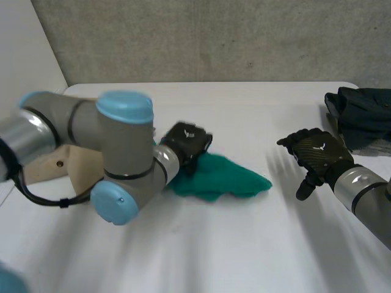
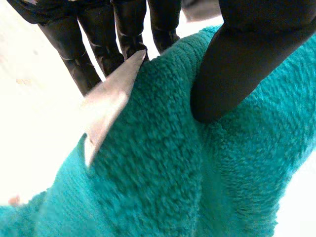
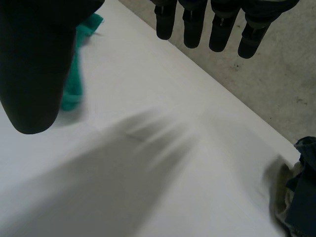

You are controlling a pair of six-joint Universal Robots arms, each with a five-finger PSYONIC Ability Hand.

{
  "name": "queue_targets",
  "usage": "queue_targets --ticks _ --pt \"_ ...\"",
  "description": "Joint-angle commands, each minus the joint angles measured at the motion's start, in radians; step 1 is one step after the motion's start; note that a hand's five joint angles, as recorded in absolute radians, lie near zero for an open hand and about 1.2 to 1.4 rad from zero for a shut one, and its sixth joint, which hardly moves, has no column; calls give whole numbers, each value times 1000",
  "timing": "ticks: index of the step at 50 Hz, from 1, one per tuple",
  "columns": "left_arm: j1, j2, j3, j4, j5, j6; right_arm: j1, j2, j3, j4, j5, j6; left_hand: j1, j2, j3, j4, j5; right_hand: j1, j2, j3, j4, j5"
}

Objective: Fold the laundry.

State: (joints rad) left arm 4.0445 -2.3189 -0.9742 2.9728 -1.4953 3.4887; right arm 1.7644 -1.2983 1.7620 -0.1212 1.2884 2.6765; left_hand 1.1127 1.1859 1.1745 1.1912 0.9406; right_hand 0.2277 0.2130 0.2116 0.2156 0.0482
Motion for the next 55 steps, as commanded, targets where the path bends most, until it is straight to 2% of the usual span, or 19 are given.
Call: queue_targets --ticks 1,5,6,12,17,27,29,30,32,33,36,40,42,44,47,49,55 --pt "-27 200 -26 2 -3 -3 7 128 -116 5 -89 11 284 210 222 205 281 -53 -38 -37 -41 -48" --pt "-24 268 -31 2 -3 0 13 230 -211 14 -187 113 284 210 222 205 281 -53 -38 -37 -41 -48" --pt "-24 276 -32 2 -3 1 15 269 -258 14 -211 200 284 210 222 205 281 -53 -38 -37 -41 -48" --pt "-27 297 -52 0 -6 0 17 371 -404 6 -267 457 284 210 222 205 281 -53 -38 -37 -41 -48" --pt "-36 305 -63 0 -8 -10 55 427 -478 3 -308 549 284 210 222 205 281 -53 -38 -37 -41 -48" --pt "-33 312 -70 0 -6 -128 187 470 -509 3 -392 729 284 210 222 205 281 -53 -38 -37 -41 -48" --pt "-32 311 -74 -2 -6 -140 196 461 -496 -5 -408 767 284 210 222 205 281 184 199 201 197 189" --pt "-33 309 -75 -2 -6 -146 193 456 -496 -12 -408 786 284 210 222 205 281 549 564 565 561 554" --pt "-36 309 -84 -2 -6 -171 190 452 -498 -32 -406 801 284 210 222 205 281 1093 1108 1109 1105 1098" --pt "-36 309 -87 -2 -6 -181 190 445 -498 -55 -399 816 284 210 222 205 281 1168 1183 1184 1180 1173" --pt "-30 311 -89 -2 -6 -227 181 438 -498 -89 -360 832 284 210 222 205 281 1169 1183 1185 1181 1174" --pt "-15 332 -92 -2 -14 -287 142 393 -495 -110 -244 797 284 210 222 205 281 1169 1183 1185 1181 1174" --pt "11 360 -101 -2 -16 -316 116 329 -499 -106 -187 728 284 210 222 205 281 1169 1183 1185 1181 1174" --pt "54 391 -132 2 -14 -329 101 289 -498 -98 -167 668 284 210 222 205 281 1169 1183 1185 1181 1174" --pt "119 424 -167 3 -10 -333 73 195 -484 -58 -150 496 284 210 222 205 281 1169 1183 1185 1181 1174" --pt "163 441 -188 2 -11 -335 61 128 -483 26 -149 343 284 210 222 205 281 1169 1183 1185 1181 1174" --pt "221 438 -259 0 -5 -319 26 30 -489 243 -132 -11 284 210 222 205 281 1169 1183 1185 1181 1174"
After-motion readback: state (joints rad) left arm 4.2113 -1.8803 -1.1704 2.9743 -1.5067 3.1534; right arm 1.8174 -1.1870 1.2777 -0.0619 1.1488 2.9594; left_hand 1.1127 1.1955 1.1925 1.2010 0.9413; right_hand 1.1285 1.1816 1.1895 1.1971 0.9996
